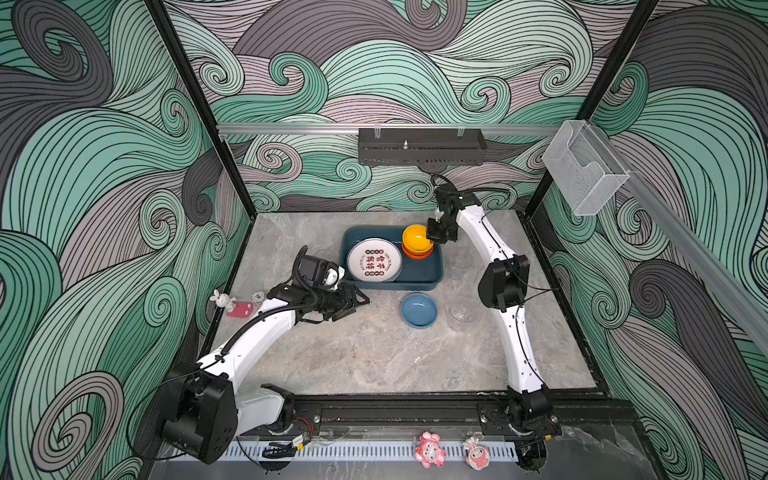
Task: Place the mixed dishes into the plastic bin
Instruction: 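Lower the yellow bowl onto the orange bowl inside the bin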
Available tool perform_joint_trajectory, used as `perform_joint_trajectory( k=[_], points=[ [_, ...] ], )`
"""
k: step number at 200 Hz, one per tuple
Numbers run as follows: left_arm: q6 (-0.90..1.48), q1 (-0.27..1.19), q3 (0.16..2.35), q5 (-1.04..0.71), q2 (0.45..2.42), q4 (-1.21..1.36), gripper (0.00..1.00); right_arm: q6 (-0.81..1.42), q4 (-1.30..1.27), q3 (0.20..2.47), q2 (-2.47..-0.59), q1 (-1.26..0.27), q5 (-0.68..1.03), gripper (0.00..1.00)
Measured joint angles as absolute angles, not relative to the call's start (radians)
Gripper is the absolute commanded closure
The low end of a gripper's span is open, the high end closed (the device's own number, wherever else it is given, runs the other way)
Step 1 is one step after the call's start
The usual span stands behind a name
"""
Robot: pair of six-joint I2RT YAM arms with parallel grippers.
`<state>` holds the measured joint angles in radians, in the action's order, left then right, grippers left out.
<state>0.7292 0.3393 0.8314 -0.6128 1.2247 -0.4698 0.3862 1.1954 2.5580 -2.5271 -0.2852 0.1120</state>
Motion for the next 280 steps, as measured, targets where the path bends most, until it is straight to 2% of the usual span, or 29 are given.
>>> perform_joint_trajectory(
  k=[170, 280],
  points=[
    [0.734, 0.339, 0.813, -0.614, 1.261, -0.448, 0.38, 0.398, 1.196, 2.586, -2.558, -0.276, 0.112, 0.99],
    [0.737, 0.339, 0.805, -0.615, 1.268, -0.446, 0.38, 0.401, 1.196, 2.586, -2.578, -0.274, 0.112, 0.90]
  ],
)
